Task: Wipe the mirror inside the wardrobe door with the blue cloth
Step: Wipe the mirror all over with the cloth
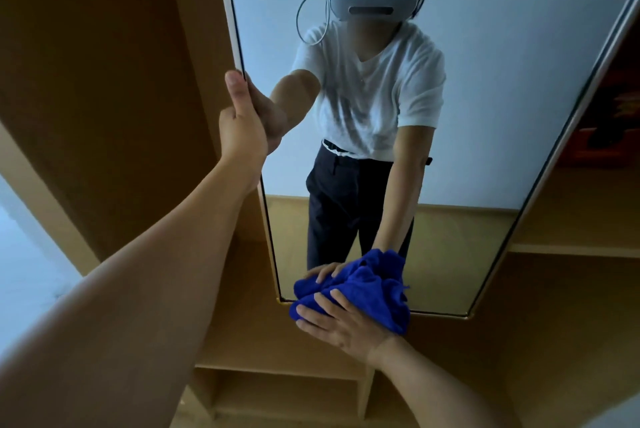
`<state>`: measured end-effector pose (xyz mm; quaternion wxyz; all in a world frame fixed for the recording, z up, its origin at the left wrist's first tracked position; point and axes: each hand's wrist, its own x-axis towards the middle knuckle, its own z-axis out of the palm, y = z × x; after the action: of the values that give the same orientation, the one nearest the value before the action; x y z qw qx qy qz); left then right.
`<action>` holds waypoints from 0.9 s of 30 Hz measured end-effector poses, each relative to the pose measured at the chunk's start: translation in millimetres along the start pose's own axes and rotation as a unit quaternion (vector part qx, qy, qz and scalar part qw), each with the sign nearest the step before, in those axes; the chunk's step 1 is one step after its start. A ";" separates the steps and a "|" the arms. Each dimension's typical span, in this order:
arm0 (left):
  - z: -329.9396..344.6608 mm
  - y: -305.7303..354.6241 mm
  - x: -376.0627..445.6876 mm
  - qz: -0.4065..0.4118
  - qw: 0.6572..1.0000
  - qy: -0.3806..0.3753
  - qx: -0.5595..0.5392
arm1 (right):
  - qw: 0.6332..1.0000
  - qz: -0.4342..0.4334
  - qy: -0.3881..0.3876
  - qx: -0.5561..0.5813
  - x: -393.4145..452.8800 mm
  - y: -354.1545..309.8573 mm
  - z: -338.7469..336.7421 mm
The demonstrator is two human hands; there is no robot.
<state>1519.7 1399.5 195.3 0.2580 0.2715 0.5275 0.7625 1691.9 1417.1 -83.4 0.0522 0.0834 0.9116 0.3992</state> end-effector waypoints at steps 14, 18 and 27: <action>2.1 -7.8 -1.5 0.045 0.999 0.019 -0.007 | 0.997 0.074 0.030 -0.003 -136.1 58.6 57.4; -2.7 -10.6 3.5 0.046 0.998 0.033 0.023 | 0.981 0.158 0.112 -0.016 -151.5 94.0 56.0; -10.3 -13.3 11.4 0.036 0.981 0.106 0.159 | 0.686 0.557 0.454 0.113 -114.7 183.5 -20.8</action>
<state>1505.8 1404.6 181.3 0.1266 0.2460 0.6562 0.7020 1821.3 1502.4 69.1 -0.6104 0.3897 0.6474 0.2375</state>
